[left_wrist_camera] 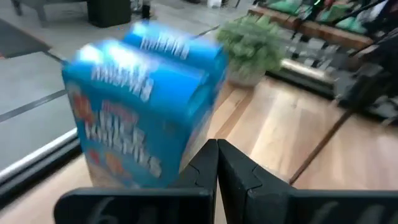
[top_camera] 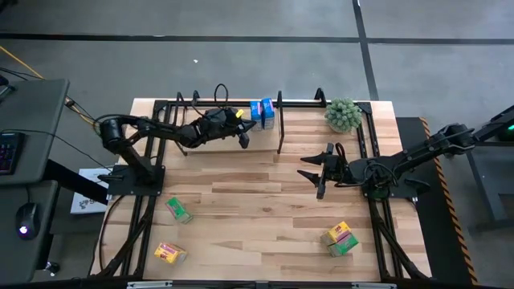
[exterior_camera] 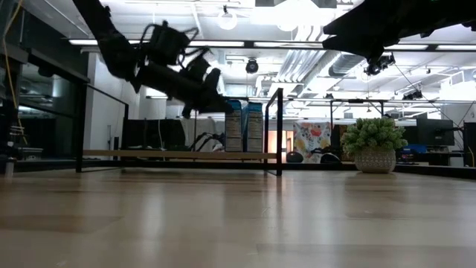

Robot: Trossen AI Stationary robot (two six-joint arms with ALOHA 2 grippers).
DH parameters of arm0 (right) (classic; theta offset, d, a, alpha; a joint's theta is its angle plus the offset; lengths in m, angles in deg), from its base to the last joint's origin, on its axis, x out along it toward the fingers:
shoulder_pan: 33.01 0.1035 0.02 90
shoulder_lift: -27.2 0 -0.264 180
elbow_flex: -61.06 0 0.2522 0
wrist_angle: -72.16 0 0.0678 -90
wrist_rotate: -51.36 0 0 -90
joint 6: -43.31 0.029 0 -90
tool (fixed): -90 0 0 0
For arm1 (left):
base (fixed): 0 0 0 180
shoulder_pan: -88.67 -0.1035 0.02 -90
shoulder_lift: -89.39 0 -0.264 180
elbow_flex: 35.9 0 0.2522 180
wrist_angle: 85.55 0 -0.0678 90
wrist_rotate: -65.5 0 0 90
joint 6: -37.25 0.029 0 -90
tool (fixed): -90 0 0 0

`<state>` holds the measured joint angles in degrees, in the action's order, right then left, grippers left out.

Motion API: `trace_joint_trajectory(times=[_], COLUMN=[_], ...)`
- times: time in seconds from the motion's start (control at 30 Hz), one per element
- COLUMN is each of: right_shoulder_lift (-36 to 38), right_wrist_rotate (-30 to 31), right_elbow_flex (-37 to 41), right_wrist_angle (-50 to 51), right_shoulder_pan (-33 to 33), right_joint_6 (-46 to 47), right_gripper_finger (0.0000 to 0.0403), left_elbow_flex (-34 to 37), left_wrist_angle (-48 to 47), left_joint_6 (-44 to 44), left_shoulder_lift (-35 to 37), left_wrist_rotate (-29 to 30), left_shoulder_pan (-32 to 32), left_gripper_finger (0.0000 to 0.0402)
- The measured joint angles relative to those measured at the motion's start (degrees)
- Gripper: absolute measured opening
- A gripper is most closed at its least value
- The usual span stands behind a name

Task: Stack cereal on shelf
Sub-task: Put the blue cereal box on the shelf aligned with the blue cereal box, then put the top green cereal box on the shelf

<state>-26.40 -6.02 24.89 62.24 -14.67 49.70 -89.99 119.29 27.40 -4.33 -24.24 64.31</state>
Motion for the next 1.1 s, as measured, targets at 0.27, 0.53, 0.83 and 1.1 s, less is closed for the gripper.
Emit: trace_joint_trajectory(times=[0.27,0.53,0.83,1.1], right_shoulder_lift=[0.0,0.0,0.0,0.0], right_wrist_rotate=[0.0,-4.9,-5.9,-5.9], right_elbow_flex=[0.0,0.0,0.0,0.0], right_wrist_angle=[-2.5,-7.8,-7.9,-7.9], right_shoulder_pan=[0.0,0.0,0.0,0.0], right_joint_6=[1.7,2.6,0.7,-0.4], right_gripper_finger=[0.0200,0.0200,0.0200,0.0200], left_elbow_flex=[1.3,11.1,15.2,15.2], left_wrist_angle=[-16.3,-7.8,-5.7,-5.5], left_joint_6=[-0.4,3.6,2.2,3.0], left_shoulder_lift=[18.1,33.4,38.9,39.0], left_wrist_rotate=[-2.8,7.1,9.1,9.3], left_shoulder_pan=[6.7,27.8,40.4,39.7], left_gripper_finger=[0.0000,0.0000,0.0000,0.0023])
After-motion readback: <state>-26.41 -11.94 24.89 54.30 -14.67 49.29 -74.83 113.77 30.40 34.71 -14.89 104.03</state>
